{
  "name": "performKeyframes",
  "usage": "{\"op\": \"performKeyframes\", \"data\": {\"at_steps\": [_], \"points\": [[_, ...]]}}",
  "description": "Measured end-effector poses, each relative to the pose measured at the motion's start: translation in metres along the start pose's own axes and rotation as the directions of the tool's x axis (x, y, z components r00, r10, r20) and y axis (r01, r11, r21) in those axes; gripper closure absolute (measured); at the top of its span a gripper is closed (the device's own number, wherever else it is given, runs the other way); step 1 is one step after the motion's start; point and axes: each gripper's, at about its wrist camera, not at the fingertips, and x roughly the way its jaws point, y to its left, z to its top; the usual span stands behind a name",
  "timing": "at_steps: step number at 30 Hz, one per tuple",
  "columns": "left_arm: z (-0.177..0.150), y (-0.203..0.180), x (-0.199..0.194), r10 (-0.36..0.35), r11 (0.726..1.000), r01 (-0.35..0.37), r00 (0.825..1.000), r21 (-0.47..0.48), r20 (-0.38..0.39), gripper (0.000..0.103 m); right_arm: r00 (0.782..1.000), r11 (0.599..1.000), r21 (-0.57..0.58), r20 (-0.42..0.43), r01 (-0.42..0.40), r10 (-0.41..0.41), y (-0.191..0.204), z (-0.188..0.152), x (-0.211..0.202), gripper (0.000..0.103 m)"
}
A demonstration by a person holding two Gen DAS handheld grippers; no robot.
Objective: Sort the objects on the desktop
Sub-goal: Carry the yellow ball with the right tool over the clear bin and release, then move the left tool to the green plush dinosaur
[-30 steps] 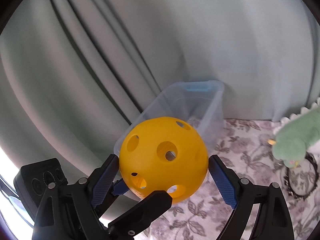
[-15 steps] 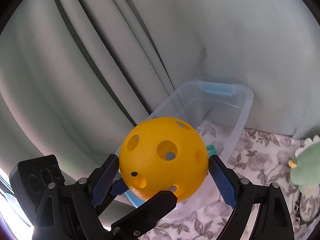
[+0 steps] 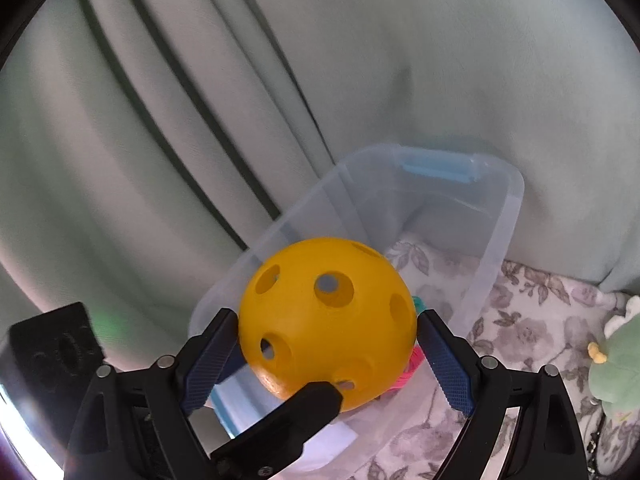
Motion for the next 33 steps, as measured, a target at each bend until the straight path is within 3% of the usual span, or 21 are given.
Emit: {"op": "performKeyframes", "data": {"at_steps": [10,33], "points": [[-0.008,-0.015,0.007,0.089,0.993,-0.089,0.996,0.084,-0.007,0.021,1.000,0.999,-0.036,0.030,-0.008,0.009,-0.006,-0.006,-0.004,0.011],[-0.010,-0.022,-0.006,0.059,0.998,-0.058,0.997,0.035,-0.040,0.021,0.999,0.999,-0.026,0.036,-0.019,0.020,-0.002,-0.018,-0.027,0.011]]}}
